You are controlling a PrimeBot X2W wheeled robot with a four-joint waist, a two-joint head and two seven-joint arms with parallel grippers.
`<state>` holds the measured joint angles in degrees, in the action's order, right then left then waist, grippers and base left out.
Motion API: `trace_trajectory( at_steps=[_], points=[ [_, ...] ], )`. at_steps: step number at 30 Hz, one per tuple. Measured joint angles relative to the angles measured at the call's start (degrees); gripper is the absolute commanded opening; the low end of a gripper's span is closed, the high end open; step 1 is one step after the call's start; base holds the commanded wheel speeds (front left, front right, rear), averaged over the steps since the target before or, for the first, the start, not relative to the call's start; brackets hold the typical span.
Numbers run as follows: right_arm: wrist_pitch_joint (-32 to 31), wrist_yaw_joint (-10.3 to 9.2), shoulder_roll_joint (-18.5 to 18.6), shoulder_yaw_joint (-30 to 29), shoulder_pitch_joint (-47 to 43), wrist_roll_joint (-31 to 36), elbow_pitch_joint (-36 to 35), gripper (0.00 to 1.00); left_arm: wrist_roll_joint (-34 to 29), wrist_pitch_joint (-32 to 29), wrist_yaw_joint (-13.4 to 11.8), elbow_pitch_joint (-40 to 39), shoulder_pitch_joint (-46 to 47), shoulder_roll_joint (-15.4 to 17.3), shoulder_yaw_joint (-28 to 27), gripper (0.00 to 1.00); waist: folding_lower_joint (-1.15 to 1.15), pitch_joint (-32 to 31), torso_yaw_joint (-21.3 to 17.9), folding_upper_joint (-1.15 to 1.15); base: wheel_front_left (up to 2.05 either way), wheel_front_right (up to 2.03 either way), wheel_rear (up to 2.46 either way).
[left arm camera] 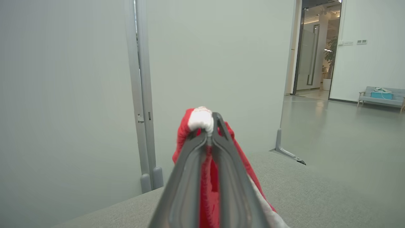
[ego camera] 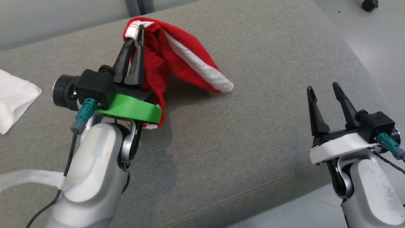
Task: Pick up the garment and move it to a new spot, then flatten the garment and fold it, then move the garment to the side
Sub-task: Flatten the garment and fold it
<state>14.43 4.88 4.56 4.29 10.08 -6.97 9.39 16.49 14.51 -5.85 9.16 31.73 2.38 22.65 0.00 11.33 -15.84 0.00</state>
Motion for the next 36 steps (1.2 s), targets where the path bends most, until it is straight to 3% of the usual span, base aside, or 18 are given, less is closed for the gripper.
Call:
trace_trajectory(
  at_steps=[5, 12, 21, 36],
  points=[
    [0.0, 0.15, 0.07, 0.99, -0.01, 0.0, 0.75, 1.0, -0.14, 0.01, -0.27, 0.97, -4.25, 2.09, -4.25, 0.0, 0.0, -0.88, 3.04, 0.0, 0.0, 0.0, 0.0],
    [0.0, 1.44, 0.27, 5.9, -0.33, 0.25, 4.99, 1.0, -0.4, -0.01, -0.79, 8.36, -15.42, 5.45, -7.23, 0.0, 0.0, -2.06, 6.83, 0.0, 0.0, 0.0, 0.0],
    [-0.21, 2.18, 0.48, 12.98, -1.05, 0.38, 11.48, 1.0, -0.04, -0.02, -0.79, 10.7, -19.68, 3.08, -8.27, 0.0, 0.0, -2.9, 10.7, 0.0, 0.0, 0.0, 0.0],
    [-2.45, 2.19, 5.01, 23.46, 9.37, 0.19, 20.83, 1.0, -2.07, -0.01, -0.12, 9.76, -15.92, 0.94, -5.0, 0.0, 0.0, 1.66, 15.97, 0.0, 0.0, 0.0, 0.0]
  ],
)
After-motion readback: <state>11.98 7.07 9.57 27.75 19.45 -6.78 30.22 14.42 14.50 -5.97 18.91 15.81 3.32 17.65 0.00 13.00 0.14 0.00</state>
